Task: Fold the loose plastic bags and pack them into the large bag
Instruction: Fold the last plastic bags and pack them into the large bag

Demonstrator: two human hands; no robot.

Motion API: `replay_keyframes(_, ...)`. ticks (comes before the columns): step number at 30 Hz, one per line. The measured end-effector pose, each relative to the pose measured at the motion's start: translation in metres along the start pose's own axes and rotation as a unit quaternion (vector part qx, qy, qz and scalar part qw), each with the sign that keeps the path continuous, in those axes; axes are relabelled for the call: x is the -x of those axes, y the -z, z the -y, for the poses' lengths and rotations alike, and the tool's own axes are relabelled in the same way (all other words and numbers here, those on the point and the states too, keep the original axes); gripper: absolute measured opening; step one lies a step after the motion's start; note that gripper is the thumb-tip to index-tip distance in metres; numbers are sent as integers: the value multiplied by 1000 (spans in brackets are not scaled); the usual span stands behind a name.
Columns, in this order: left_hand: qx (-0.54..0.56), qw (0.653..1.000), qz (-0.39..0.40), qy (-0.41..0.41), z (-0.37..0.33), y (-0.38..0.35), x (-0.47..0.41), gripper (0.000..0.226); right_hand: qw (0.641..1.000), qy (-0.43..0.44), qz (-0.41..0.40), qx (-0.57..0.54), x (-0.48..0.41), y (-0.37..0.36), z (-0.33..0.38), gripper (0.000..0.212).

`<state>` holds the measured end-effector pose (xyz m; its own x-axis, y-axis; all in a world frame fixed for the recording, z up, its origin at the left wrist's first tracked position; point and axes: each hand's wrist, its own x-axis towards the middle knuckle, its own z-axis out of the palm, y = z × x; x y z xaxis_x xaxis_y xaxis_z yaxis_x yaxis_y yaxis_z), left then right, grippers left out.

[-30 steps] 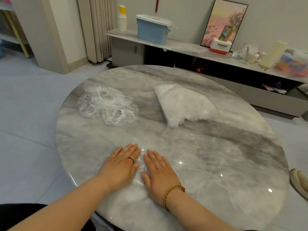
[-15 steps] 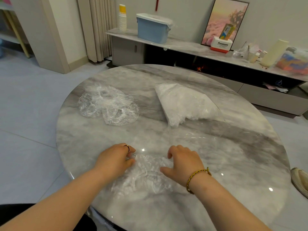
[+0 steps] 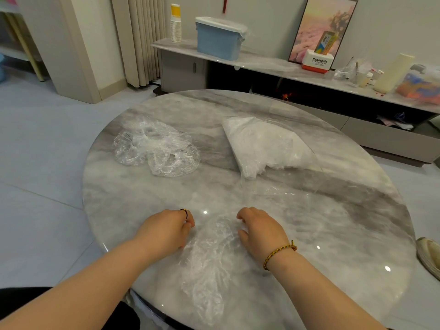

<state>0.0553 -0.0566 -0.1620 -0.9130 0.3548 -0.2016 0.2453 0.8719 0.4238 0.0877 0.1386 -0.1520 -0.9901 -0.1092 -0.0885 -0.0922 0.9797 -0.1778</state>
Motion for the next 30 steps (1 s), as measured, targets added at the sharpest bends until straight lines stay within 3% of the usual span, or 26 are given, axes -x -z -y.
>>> replay_keyframes(3,11,1000,-20,-15,-1,3,3,23,991,52,-123,-14,1,-3,8,34)
replay_keyframes(6,-7,995,-87,-50,-2,5,5,26,971,149,-178,-60,16,-5,19,25)
replay_keyframes(8,26,986,-102,-126,-1,5,6,27,968,207,-132,-54,36,-7,26,14)
replay_keyframes(11,44,966,-83,-240,1,-2,3,36,965,255,-56,-18,63,-10,33,34)
replay_keyframes(15,1,967,8,-253,0,-11,3,39,956,287,-46,34,72,-31,32,46)
replay_keyframes(18,-53,965,38,-256,-1,-14,4,51,968,244,-49,35,70,-32,31,21)
replay_keyframes(20,-61,965,45,-249,-2,-14,4,44,979,197,-44,16,70,-25,34,29)
replay_keyframes(22,-45,969,41,-239,-3,-13,4,41,984,150,-30,-96,66,-18,31,37)
replay_keyframes(24,-30,972,65,-224,-4,-10,5,36,957,74,12,-279,65,-12,29,30)
replay_keyframes(25,-18,972,73,-224,-2,-10,4,39,936,38,1,-351,62,-9,28,16)
replay_keyframes(26,0,971,70,-230,1,-11,3,47,913,-5,-17,-408,58,-7,25,19)
replay_keyframes(28,38,972,81,-219,0,-9,6,50,870,-78,-33,-486,50,-5,20,28)
replay_keyframes(30,97,976,87,-172,-1,-9,8,44,857,-124,-52,-498,42,-4,16,29)
